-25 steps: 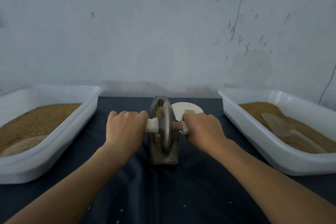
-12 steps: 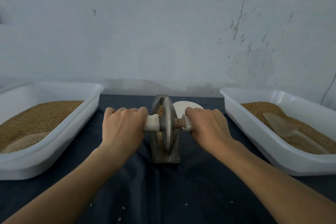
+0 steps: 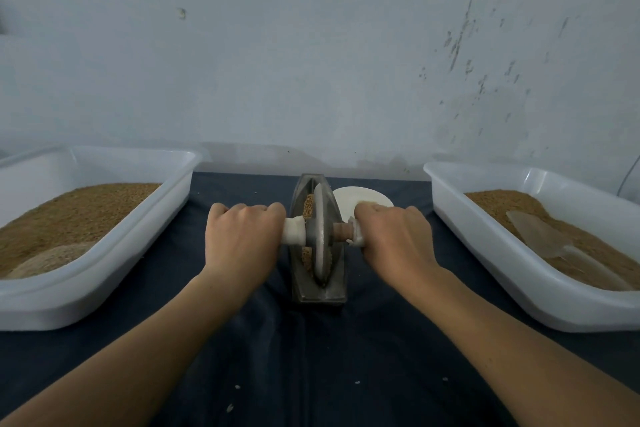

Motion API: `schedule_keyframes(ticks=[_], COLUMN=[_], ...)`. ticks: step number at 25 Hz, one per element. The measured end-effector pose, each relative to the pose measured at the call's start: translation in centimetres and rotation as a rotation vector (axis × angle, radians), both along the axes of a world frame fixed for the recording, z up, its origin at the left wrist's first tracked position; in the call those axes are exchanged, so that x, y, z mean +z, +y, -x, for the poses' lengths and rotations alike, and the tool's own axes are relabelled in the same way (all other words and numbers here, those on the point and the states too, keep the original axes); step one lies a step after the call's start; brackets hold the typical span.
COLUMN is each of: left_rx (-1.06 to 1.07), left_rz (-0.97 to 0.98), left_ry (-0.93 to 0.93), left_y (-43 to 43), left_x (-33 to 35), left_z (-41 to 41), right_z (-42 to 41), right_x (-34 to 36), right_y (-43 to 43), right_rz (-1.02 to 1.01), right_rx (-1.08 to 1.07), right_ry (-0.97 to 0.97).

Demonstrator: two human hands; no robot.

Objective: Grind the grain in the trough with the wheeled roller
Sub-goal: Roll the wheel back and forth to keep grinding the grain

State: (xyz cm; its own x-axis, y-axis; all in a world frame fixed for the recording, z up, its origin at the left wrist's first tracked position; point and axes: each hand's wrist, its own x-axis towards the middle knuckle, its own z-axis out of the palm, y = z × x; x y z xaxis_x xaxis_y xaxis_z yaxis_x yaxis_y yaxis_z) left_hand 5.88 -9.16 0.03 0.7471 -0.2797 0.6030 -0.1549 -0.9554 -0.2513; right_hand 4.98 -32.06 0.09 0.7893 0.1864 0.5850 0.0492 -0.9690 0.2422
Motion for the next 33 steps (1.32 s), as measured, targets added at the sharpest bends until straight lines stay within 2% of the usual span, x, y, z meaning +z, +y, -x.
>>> schedule_keyframes(ticks=[18, 24, 33], left_rx=[0.028, 0.042, 0.046], left_rz=[0.025, -0.040, -0.039], left_ry=[-0.081, -0.101, -0.124], left_y=[-0.7, -1.4, -1.6], left_x=[-1.5, -1.4, -1.3], left_z=[-4.5, -7.7, -10.8], right_z=[-4.4, -7.3, -10.2], right_x=[-1.2, -2.4, -2.1], right_y=[0.4, -0.3, -0.6], right_rz=[0.003, -0.065, 0.016], right_rx=[0.009, 0.005, -0.021], right_ry=[-0.136, -0.118, -0.132])
